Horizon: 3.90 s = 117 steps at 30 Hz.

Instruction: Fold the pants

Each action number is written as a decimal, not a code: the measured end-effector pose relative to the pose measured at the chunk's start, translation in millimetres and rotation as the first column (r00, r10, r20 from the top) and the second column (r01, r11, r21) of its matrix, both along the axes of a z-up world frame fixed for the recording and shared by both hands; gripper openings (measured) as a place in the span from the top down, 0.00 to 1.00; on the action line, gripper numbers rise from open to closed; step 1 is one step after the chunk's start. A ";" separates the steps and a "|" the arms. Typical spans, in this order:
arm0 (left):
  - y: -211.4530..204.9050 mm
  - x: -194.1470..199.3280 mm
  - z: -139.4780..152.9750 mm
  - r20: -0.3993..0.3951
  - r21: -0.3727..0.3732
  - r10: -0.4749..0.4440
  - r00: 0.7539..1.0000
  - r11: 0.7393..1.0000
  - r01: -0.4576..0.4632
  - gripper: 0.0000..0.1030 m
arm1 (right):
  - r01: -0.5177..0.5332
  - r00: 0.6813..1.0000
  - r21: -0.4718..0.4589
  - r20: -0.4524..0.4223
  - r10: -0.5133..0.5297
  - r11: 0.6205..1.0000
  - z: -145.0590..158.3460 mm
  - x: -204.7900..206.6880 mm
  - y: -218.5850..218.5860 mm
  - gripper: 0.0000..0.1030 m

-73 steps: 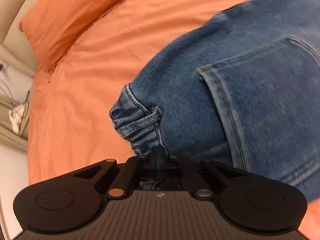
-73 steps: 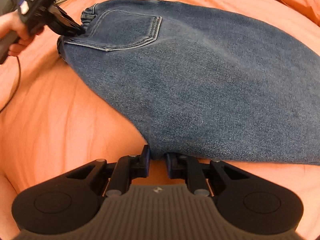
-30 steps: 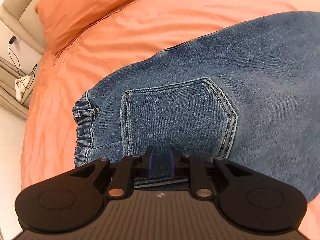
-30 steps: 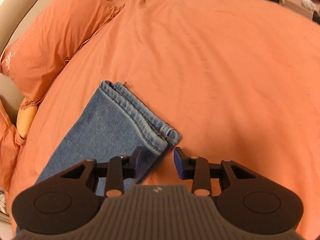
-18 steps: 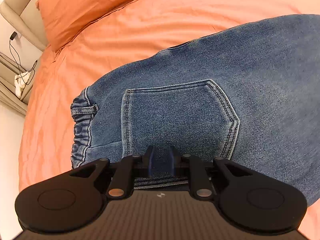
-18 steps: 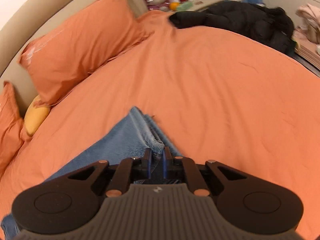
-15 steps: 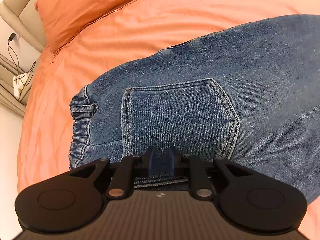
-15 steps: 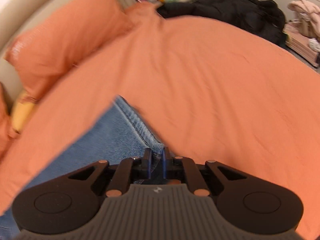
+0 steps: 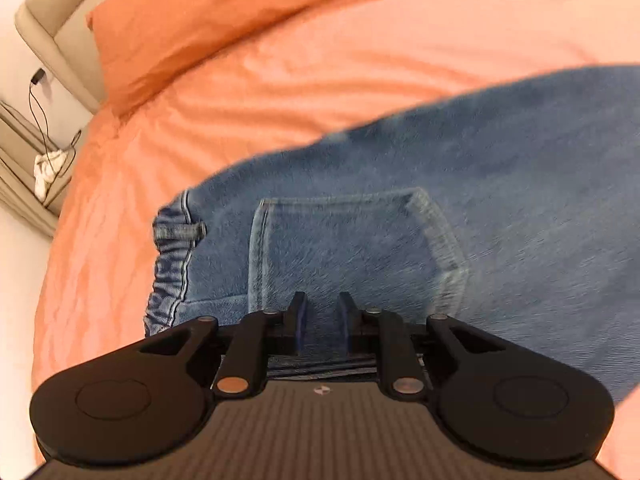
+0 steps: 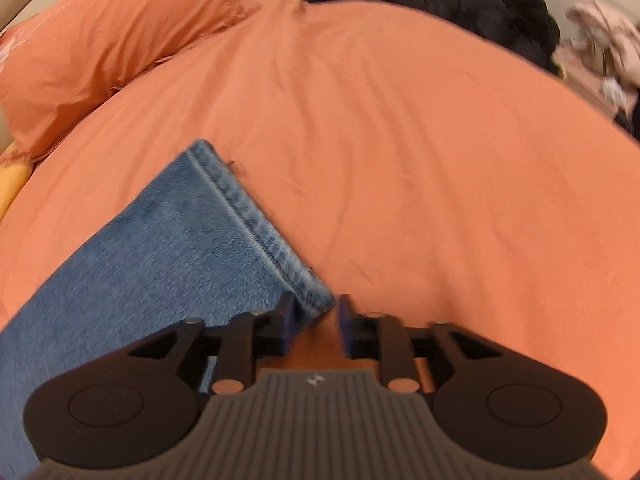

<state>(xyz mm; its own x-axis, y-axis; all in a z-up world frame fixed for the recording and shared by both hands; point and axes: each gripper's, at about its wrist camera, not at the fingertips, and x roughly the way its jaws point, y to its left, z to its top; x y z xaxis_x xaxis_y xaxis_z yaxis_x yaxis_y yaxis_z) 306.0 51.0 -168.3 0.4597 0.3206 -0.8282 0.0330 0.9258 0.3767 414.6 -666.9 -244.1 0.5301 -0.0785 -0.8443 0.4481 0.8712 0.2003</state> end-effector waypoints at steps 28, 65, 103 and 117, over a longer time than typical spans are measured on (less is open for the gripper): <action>-79.8 21.6 -10.7 -0.156 -0.221 -0.173 0.972 0.966 0.136 0.79 | -0.188 0.982 0.040 -0.026 0.189 0.981 9.3 -36.0 49.8 0.57; -340.4 137.7 -41.9 -0.064 -0.199 -0.584 0.809 0.802 0.563 0.79 | 0.041 0.977 0.451 0.168 -0.130 0.891 -43.7 -7.4 -40.6 0.91; -328.3 77.8 -61.9 -0.089 -0.393 -0.540 0.837 0.791 0.468 0.82 | -0.289 0.905 0.037 0.337 0.260 0.957 113.4 -31.8 52.7 0.93; -170.7 19.6 34.8 0.091 -0.318 -0.423 0.902 0.846 0.429 0.80 | -0.642 0.654 -0.331 0.236 0.719 0.692 213.0 -63.8 297.5 0.93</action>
<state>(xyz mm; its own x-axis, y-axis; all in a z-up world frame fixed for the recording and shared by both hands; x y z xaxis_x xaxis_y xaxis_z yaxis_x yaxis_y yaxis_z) 325.6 -119.7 -133.4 0.5046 -0.1929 -0.8415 0.4482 0.8916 0.0644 350.8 -369.4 -31.1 0.7357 0.2716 -0.6205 -0.3463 0.9381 0.0000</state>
